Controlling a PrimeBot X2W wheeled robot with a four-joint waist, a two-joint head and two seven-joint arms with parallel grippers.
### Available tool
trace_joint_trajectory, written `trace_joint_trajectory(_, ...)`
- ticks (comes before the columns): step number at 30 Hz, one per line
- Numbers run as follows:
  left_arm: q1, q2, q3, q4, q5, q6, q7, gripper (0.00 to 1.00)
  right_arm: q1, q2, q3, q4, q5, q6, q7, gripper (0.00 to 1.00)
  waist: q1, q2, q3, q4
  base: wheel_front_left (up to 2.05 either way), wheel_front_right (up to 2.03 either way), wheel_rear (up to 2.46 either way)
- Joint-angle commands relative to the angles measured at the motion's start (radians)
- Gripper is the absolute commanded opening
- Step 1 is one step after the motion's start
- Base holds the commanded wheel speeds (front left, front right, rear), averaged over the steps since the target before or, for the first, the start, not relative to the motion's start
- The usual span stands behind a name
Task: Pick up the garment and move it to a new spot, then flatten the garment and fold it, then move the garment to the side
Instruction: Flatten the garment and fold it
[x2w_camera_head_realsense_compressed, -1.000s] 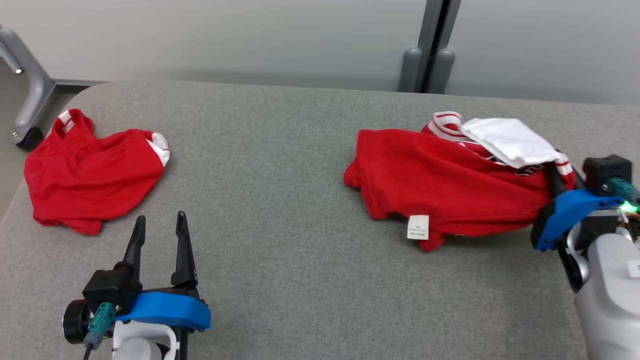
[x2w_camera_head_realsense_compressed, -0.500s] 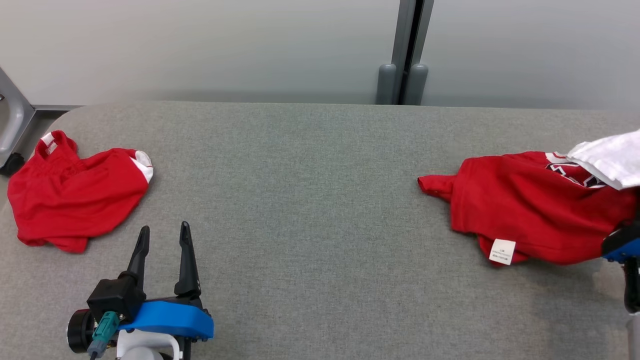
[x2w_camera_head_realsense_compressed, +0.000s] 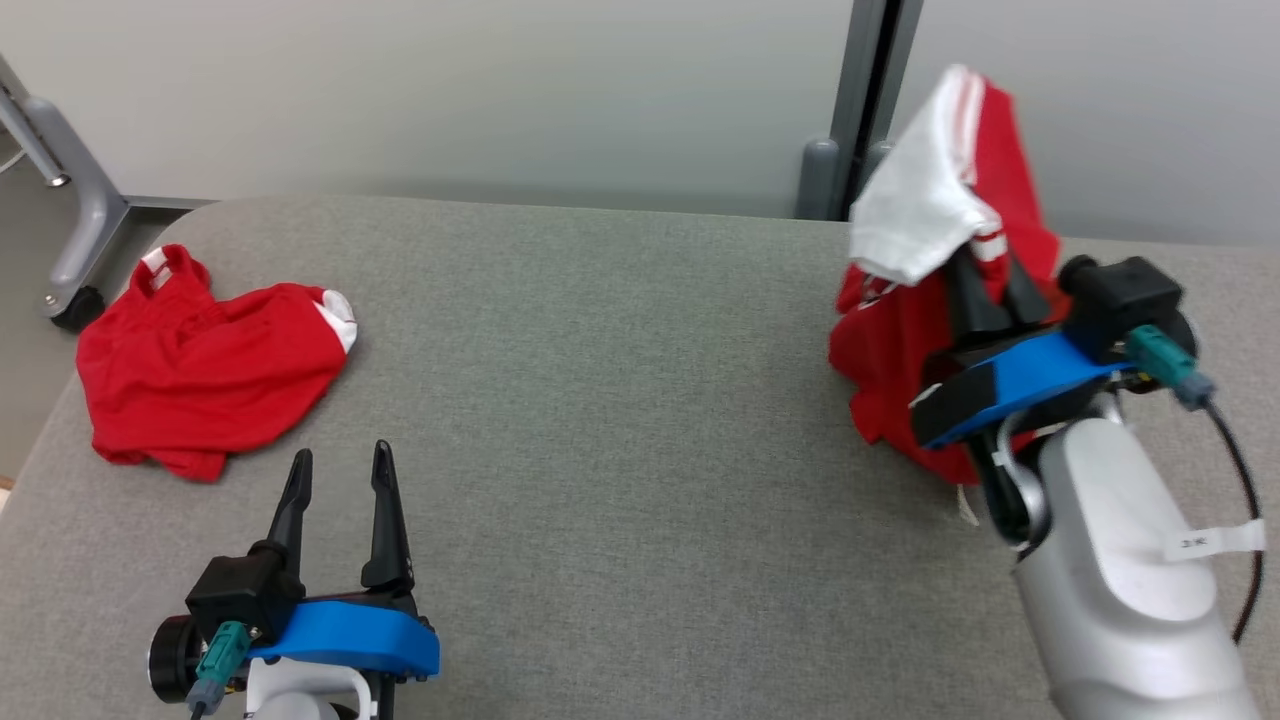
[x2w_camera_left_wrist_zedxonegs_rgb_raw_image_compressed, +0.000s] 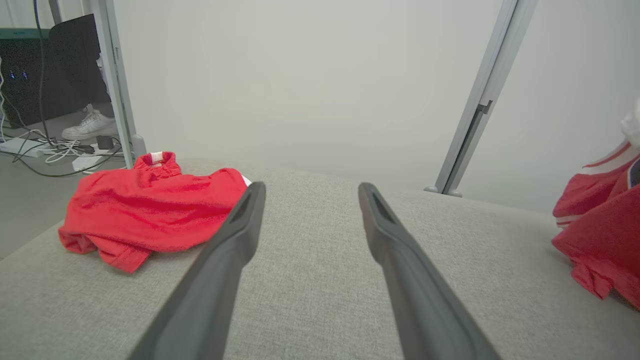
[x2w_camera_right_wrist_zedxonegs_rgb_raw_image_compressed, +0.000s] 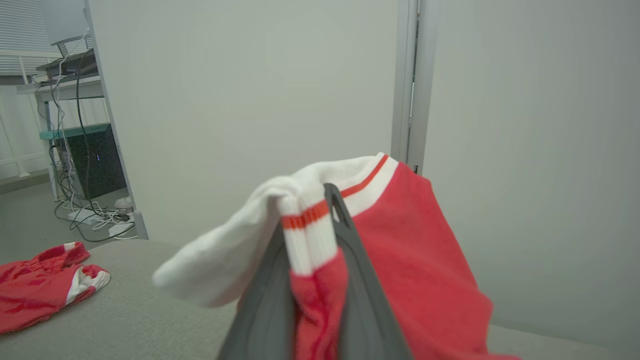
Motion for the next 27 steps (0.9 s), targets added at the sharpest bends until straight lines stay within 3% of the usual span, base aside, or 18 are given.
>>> trace_joint_trajectory(1, -0.009, -0.002, -0.001, -0.001, -0.002, -0.002, -0.005, 1.00, -0.012, 0.010, 0.038, 0.005, 0.010, 0.001, -0.006, 0.00, 0.0001, 0.0000, 0.007, 0.015, 0.00, 0.00, 0.00)
trace_joint_trajectory(15, 0.017, -0.015, 0.019, 0.007, -0.005, -0.006, -0.005, 1.00, 0.081, 0.029, 0.653, 0.036, 0.161, 0.001, -0.039, 0.00, 0.0001, 0.0000, 0.010, 0.076, 0.00, 0.00, 0.00)
trace_joint_trajectory(23, 0.021, -0.021, 0.025, 0.008, -0.004, -0.007, -0.005, 1.00, 0.149, 0.029, 0.742, 0.055, 0.166, 0.001, -0.045, 0.00, 0.0001, 0.0000, 0.006, 0.051, 0.00, 0.00, 0.00)
trace_joint_trajectory(24, 0.021, -0.022, 0.025, 0.007, -0.003, -0.007, -0.005, 1.00, 0.152, 0.029, 0.734, 0.059, 0.167, 0.001, -0.045, 0.05, 0.0001, 0.0000, 0.005, 0.047, 0.00, 0.00, 0.00)
trace_joint_trajectory(25, 0.021, -0.023, 0.025, 0.007, -0.002, -0.006, -0.005, 1.00, 0.152, 0.029, 0.723, 0.061, 0.168, 0.001, -0.045, 0.19, 0.0001, 0.0000, 0.005, 0.043, 0.00, 0.00, 0.00)
trace_joint_trajectory(27, 0.021, -0.024, 0.027, 0.008, 0.000, -0.006, -0.005, 1.00, 0.152, 0.029, 0.689, 0.063, 0.166, 0.001, -0.044, 0.22, 0.0001, 0.0000, 0.003, 0.035, 0.00, 0.00, 0.00)
